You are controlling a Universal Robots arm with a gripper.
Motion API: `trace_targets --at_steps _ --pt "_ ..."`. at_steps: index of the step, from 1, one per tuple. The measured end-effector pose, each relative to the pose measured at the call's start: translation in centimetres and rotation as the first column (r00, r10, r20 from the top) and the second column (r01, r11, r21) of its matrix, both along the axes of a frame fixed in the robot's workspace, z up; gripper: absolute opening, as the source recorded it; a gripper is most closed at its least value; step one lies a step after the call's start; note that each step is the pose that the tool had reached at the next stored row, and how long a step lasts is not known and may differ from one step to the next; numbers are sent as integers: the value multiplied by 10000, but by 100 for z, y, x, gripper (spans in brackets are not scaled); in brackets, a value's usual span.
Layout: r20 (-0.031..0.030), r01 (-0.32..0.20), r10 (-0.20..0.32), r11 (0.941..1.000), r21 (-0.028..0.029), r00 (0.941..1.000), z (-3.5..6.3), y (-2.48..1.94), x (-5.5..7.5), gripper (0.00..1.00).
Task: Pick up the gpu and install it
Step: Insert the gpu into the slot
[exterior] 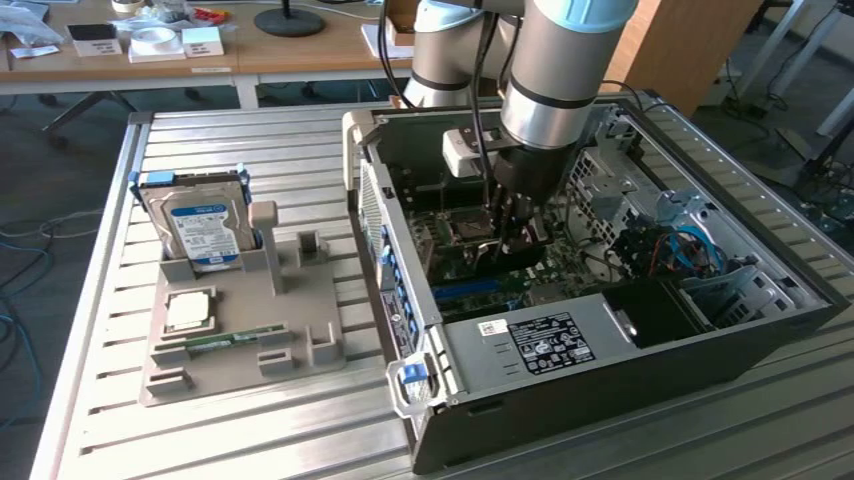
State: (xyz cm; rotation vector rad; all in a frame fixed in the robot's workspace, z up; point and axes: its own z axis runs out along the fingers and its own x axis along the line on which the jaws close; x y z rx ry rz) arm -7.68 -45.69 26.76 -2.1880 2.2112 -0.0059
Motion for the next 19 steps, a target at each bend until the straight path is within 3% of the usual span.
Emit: trace_targets --at_steps 19 --pt "0 -1 1 10000 -4 10000 -28 -1 -10 27"
